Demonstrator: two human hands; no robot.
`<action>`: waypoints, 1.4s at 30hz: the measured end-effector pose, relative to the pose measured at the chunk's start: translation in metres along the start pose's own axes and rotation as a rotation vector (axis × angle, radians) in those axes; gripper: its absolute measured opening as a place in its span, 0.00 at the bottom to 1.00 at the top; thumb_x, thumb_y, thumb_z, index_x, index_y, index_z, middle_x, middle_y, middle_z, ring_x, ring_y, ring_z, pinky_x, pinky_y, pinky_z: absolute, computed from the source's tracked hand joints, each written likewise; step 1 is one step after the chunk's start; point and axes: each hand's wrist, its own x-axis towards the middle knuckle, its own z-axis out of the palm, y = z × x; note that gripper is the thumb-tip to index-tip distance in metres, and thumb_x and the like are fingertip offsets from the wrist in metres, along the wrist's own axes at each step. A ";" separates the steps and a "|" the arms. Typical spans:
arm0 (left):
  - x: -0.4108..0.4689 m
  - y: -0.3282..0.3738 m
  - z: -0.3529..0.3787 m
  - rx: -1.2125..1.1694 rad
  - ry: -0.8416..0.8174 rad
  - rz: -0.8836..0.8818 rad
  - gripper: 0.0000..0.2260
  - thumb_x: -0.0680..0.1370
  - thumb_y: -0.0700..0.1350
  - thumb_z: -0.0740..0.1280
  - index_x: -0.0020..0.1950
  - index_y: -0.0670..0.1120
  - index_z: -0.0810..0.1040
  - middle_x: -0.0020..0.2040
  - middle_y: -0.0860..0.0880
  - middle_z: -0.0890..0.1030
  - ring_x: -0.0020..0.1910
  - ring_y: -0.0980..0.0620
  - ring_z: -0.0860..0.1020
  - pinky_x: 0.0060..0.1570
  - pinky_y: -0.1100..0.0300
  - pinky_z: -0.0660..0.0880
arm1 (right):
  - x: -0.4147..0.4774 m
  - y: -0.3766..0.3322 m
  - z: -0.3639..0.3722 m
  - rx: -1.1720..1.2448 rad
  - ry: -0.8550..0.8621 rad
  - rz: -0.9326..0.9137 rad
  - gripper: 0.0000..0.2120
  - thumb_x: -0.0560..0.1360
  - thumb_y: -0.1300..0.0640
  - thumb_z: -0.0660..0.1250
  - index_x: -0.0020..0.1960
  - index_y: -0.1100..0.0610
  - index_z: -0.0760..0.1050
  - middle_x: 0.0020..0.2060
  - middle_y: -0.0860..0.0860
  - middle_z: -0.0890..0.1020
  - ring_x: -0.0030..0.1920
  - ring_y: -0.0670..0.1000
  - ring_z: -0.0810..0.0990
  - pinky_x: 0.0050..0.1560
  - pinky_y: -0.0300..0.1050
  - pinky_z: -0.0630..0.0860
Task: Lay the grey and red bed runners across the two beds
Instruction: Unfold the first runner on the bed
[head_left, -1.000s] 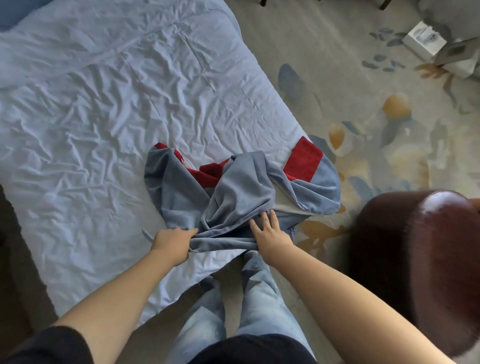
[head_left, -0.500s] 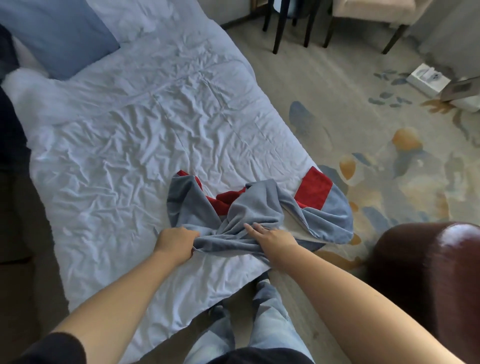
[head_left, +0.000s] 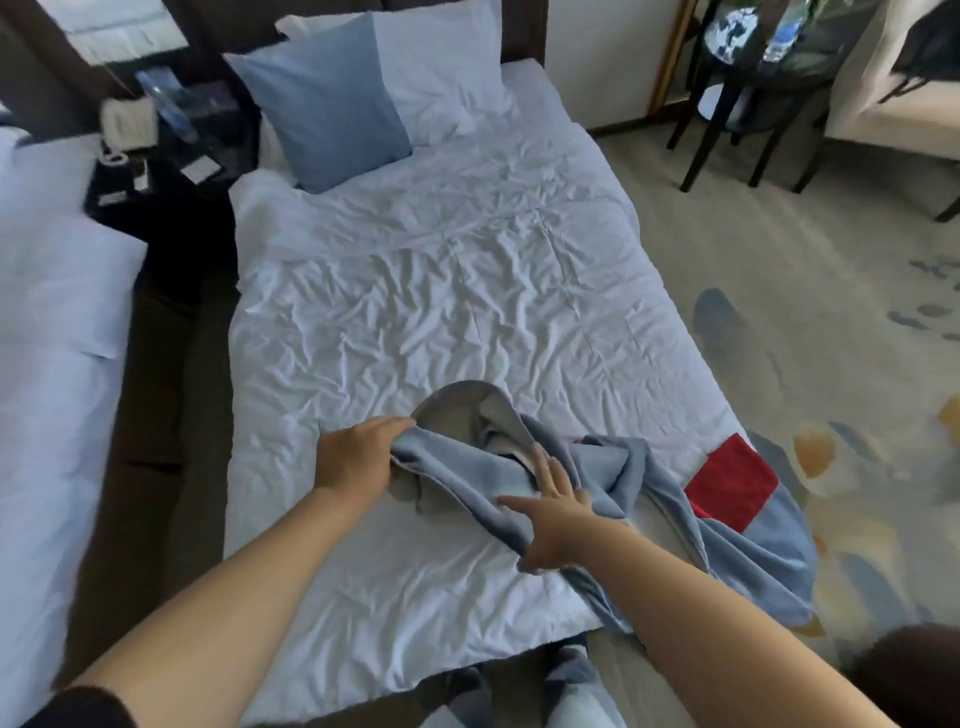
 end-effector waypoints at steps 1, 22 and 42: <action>-0.006 -0.007 -0.001 0.004 -0.001 -0.012 0.19 0.75 0.41 0.74 0.65 0.53 0.84 0.55 0.47 0.86 0.50 0.41 0.85 0.50 0.49 0.77 | 0.008 -0.003 0.001 -0.045 -0.008 -0.006 0.46 0.70 0.42 0.75 0.79 0.33 0.50 0.73 0.53 0.19 0.75 0.59 0.22 0.77 0.69 0.44; -0.034 -0.160 -0.027 0.418 -0.197 -0.323 0.29 0.77 0.48 0.71 0.77 0.56 0.69 0.68 0.48 0.74 0.64 0.43 0.75 0.62 0.48 0.69 | 0.103 -0.088 0.012 -0.240 -0.001 -0.125 0.41 0.77 0.54 0.65 0.81 0.39 0.45 0.82 0.50 0.38 0.81 0.59 0.42 0.75 0.65 0.57; 0.071 0.126 0.267 0.281 -0.499 0.334 0.54 0.72 0.68 0.71 0.77 0.66 0.29 0.82 0.45 0.32 0.81 0.32 0.42 0.71 0.34 0.62 | 0.077 0.152 0.099 0.245 0.145 0.380 0.45 0.75 0.56 0.65 0.78 0.32 0.40 0.82 0.51 0.41 0.79 0.65 0.53 0.71 0.67 0.65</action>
